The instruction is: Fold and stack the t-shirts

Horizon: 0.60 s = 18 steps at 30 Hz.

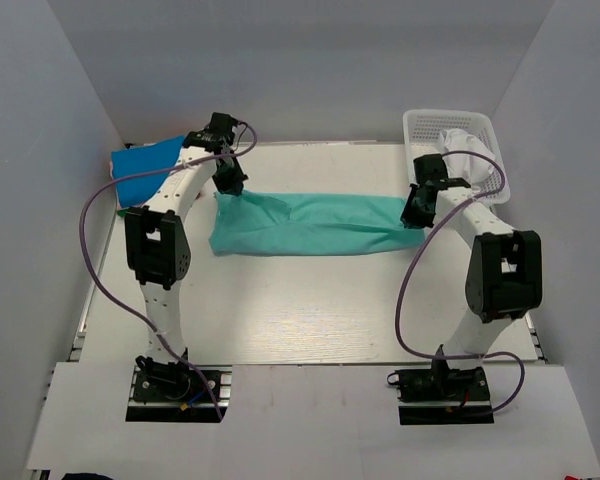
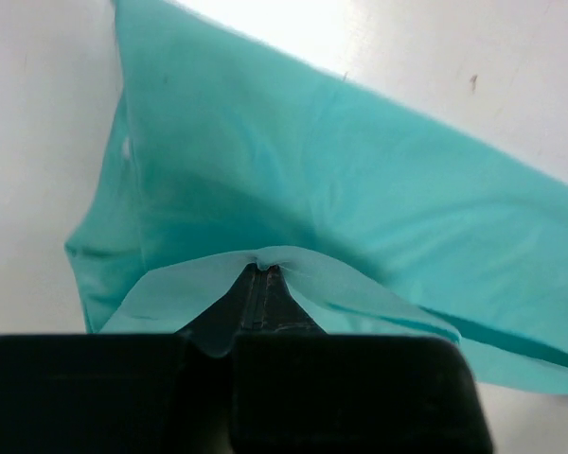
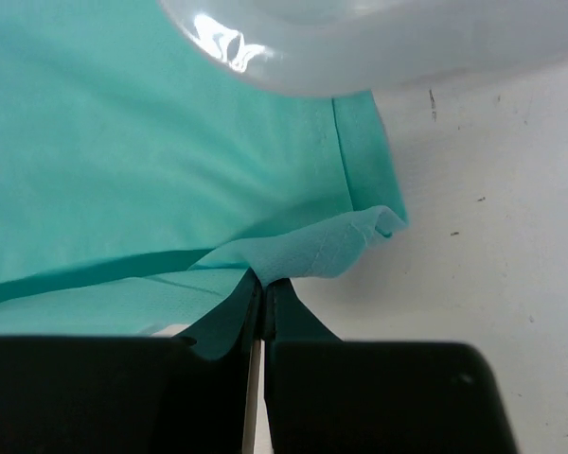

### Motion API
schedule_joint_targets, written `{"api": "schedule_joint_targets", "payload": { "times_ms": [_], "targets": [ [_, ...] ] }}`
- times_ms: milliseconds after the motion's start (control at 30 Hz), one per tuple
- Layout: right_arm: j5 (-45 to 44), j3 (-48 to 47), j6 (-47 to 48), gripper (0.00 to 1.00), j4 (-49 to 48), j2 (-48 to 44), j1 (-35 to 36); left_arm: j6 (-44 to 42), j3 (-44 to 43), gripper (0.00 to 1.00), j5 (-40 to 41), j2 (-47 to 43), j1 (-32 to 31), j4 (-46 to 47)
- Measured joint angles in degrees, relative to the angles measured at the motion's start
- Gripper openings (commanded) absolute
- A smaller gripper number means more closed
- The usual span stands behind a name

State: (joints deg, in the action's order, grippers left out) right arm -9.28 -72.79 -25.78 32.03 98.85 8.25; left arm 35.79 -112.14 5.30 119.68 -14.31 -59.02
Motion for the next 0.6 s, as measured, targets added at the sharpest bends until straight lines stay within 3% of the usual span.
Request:
{"api": "schedule_joint_targets", "payload": {
  "times_ms": [67,133,167,200,267,300,333,400,500,600],
  "targets": [
    [-0.61,-1.18,-0.24,0.07,0.31,1.68,-0.02,-1.07,-1.6,0.0,0.15,1.64,0.37,1.92],
    [-1.38,-2.25,-0.7,0.21,1.16,3.19,-0.07,-2.23,-3.34,0.0,0.11,3.34,0.48,3.52],
    [-1.68,-2.75,-0.98,0.32,1.57,3.85,-0.13,-2.73,-4.57,0.0,0.09,4.44,0.48,4.24],
    [-1.97,-3.28,-1.36,0.52,2.03,4.5,-0.22,-3.04,-5.68,0.09,0.09,5.42,0.48,4.92],
    [-2.69,-4.66,-1.38,0.58,2.78,5.64,-0.42,-3.89,-8.04,0.5,0.42,7.61,0.5,6.19],
    [-2.75,-5.14,-1.44,0.68,2.93,5.95,-0.42,-4.59,-9.09,0.85,0.83,8.57,0.52,6.6],
    [-2.69,-5.44,-1.6,0.75,3.06,6.03,-0.44,-5.07,-10.14,0.94,1.31,9.57,0.5,6.93],
    [-2.62,-5.77,-1.29,0.9,3.43,5.99,-0.48,-5.14,-11.34,1.0,2.03,11.02,0.55,7.1],
    [-2.01,-5.46,-0.83,0.9,3.91,5.29,-0.46,-5.14,-10.6,1.0,2.12,10.93,0.66,6.99],
    [0.04,-2.36,-0.74,0.9,3.5,2.14,-0.24,-4.98,-4.59,1.0,1.92,8.09,0.7,8.09]
  ]
}}
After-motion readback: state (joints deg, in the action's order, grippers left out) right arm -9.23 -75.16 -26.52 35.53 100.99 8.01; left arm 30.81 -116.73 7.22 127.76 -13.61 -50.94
